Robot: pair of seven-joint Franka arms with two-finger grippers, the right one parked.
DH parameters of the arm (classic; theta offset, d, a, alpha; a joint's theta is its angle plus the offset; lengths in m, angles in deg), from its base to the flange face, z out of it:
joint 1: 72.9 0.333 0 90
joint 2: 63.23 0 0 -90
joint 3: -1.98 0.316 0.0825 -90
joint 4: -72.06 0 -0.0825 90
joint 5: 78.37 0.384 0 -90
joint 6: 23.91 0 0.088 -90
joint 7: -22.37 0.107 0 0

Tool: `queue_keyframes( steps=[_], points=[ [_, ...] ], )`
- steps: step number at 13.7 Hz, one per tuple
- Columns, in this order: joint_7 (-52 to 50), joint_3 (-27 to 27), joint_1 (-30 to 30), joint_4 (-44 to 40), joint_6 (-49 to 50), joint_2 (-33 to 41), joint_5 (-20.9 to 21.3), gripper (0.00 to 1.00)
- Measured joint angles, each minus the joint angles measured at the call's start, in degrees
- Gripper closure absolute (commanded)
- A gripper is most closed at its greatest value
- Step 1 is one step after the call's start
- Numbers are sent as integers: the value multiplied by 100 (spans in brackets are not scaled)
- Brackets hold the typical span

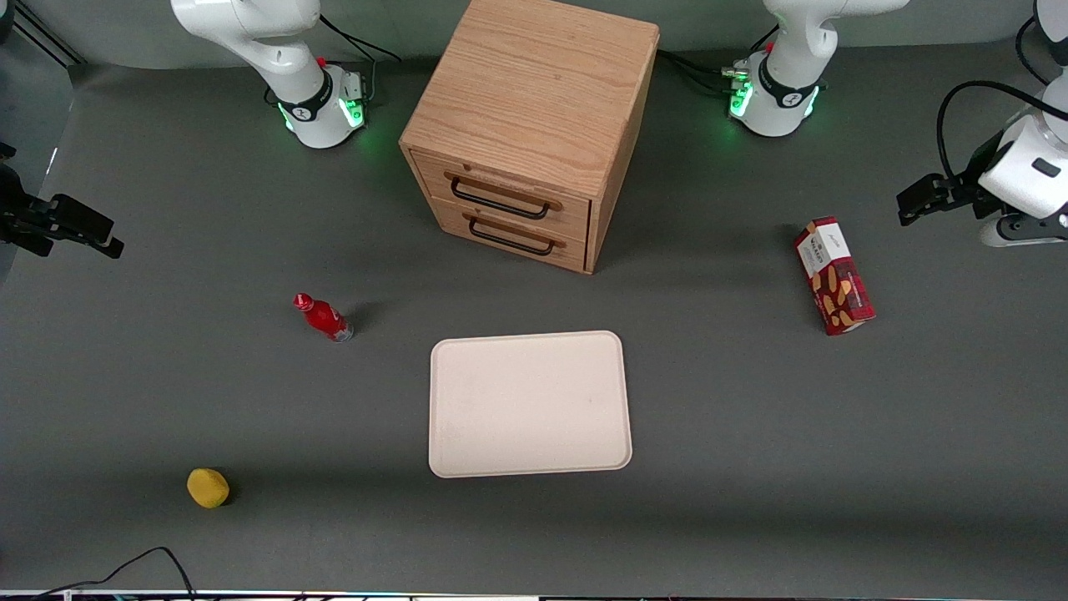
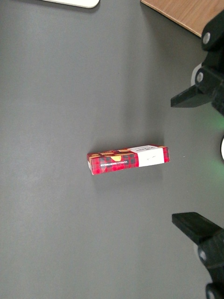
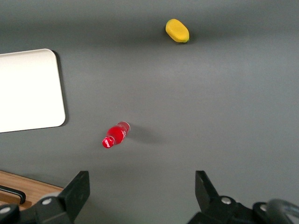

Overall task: Place red cookie box on tray
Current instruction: 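Move the open left gripper toward the red tartan cookie box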

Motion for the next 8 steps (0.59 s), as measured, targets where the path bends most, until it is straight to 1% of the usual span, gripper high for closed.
queue_keyframes(
  steps=[4,8],
  points=[
    [35,56,-44,-185,8,-80,-16,0],
    [338,74,-49,-228,220,-180,-168,0]
  ],
)
